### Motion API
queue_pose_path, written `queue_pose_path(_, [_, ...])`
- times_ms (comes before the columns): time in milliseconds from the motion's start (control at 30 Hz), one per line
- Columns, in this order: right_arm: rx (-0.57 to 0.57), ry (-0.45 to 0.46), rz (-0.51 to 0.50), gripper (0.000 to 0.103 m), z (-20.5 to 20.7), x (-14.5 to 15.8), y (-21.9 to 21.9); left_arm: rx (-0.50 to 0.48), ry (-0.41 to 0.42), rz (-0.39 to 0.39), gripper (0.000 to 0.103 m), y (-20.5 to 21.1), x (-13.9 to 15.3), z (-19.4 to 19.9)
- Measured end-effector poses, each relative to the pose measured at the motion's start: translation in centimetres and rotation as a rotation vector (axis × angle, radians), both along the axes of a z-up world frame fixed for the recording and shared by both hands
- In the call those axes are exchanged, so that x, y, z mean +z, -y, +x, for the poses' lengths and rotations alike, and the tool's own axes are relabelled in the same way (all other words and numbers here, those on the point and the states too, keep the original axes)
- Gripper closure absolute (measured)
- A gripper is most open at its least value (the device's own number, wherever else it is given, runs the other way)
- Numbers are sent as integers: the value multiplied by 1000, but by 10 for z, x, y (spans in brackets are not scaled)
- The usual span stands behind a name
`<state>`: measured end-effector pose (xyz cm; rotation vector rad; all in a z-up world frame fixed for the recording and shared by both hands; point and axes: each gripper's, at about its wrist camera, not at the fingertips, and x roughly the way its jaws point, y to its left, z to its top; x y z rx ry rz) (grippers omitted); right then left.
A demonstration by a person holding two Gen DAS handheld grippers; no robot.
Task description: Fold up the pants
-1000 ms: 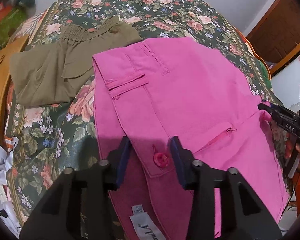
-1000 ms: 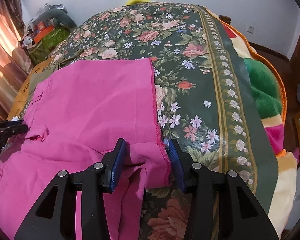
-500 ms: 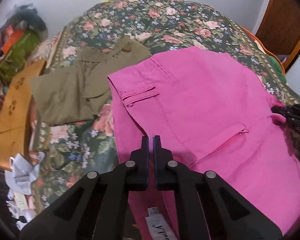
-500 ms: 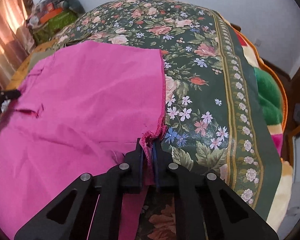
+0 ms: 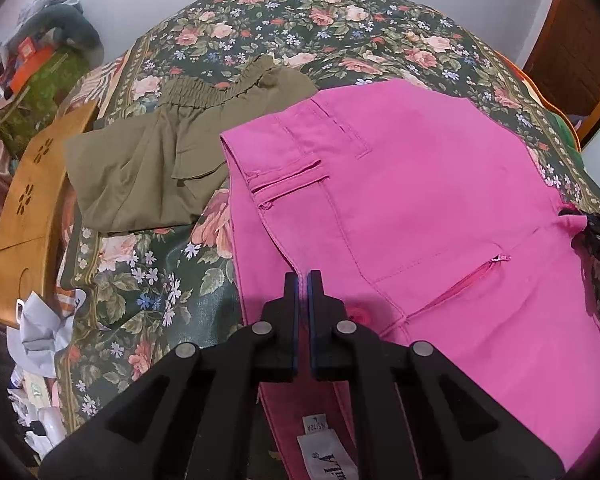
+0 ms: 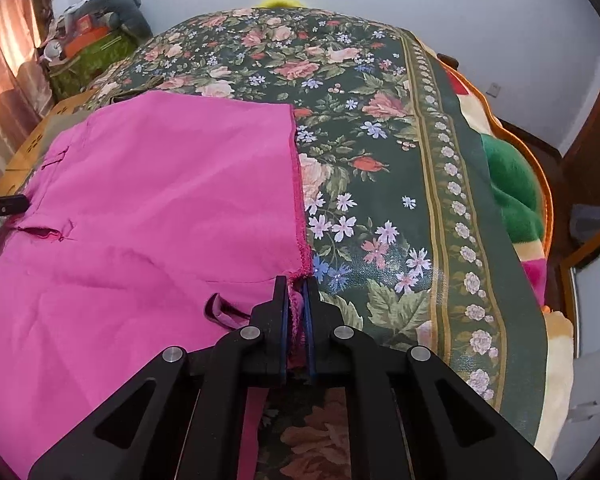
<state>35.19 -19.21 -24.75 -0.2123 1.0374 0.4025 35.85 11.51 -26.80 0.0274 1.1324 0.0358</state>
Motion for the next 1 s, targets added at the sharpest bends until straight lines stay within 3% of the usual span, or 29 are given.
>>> queue_pose_path(133, [5,-8,-10,98,0,0,-2,-9,1,40,93,3,3,-5])
queue_pose_path(200, [0,-12,1,97,0,3,1,5,-10,52,79,-1,7,-7])
queue_pose_path(267, [-27,1,-11,91,-1,9,6,24,10,70,52,-9,15,-12])
queue_pose_path(300, [-38,14,-25,89,-2,13,9,32,28,63,49,-13,20,-16])
queue_pose_path(400, [-49,54,-68,67,-5,28,15,64,67,35,40,-28,36,-24])
queue_pose_path(467, [-58,94,-72,50,-8,40,20,90,94,26,29,-39,47,-27])
queue_pose_path(567, [-62,152,-41,37,-11,64,24,119,141,35,25,-52,63,-26])
queue_pose_path(733, [-61,195,39,26,-3,94,18,139,203,39,18,-63,82,-11])
queue_pose_path(1000, [-11,185,91,24,35,96,-16,154,200,43,17,-65,79,31])
